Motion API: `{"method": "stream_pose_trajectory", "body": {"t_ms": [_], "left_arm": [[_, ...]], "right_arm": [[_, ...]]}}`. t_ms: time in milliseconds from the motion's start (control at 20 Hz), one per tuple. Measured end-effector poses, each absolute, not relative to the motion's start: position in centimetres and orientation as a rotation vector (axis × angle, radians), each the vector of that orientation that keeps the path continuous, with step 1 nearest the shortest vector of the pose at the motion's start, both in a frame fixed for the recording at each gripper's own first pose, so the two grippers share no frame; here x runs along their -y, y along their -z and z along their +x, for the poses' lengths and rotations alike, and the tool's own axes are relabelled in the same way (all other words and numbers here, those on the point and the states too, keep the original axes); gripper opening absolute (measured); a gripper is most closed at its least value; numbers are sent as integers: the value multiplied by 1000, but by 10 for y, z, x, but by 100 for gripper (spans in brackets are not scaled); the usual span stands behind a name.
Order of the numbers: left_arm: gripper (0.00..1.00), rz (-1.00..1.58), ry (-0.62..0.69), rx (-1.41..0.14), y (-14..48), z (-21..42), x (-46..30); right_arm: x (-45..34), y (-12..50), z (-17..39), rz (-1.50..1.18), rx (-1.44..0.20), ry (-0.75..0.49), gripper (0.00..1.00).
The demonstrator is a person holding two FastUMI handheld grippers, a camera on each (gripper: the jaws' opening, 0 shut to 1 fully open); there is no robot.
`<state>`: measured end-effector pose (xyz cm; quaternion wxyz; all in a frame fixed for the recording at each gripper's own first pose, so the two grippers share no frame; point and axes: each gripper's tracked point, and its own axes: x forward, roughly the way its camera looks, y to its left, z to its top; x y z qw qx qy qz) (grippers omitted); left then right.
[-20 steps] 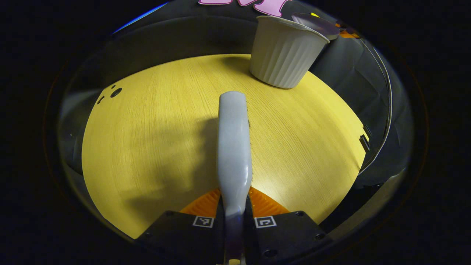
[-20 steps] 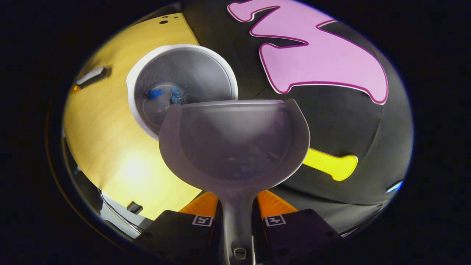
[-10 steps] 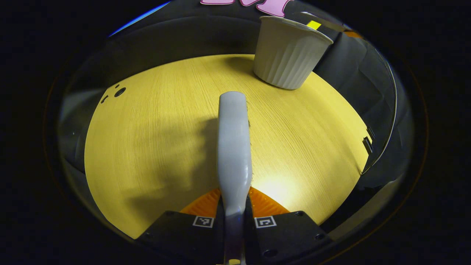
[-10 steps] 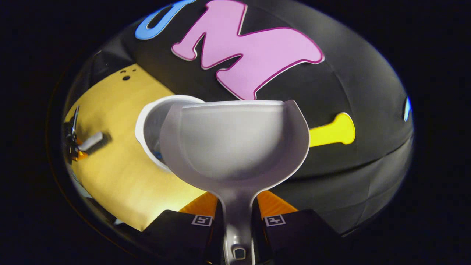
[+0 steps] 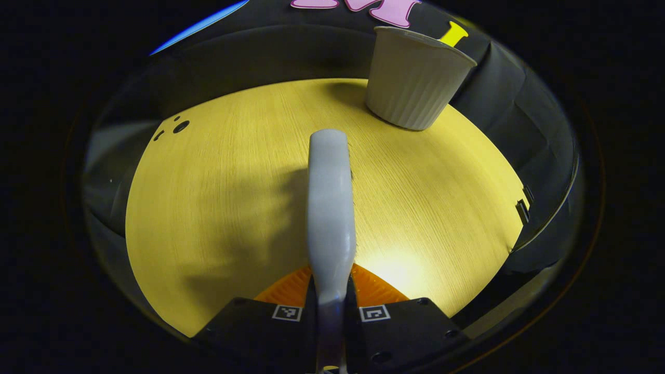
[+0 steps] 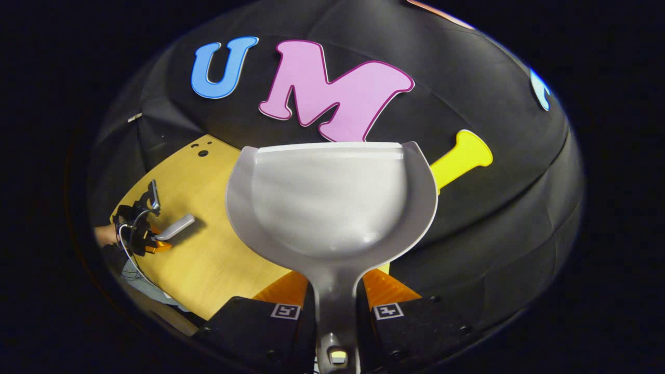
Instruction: Pick up the small broom and dustpan from the desktop, sweep the trash into the dustpan with the broom, and then empty the trash into the garbage bin.
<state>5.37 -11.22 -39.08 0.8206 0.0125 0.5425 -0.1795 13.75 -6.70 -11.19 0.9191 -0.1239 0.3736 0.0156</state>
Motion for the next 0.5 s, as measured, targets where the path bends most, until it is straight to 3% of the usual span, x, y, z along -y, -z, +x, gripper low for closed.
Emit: {"method": "stream_pose_trajectory", "body": {"t_ms": [500], "left_arm": [[26, 27, 311, -1175, 391, 49, 110]], "right_arm": [[-13, 257, 45, -156, -951, -188, 36]]}}
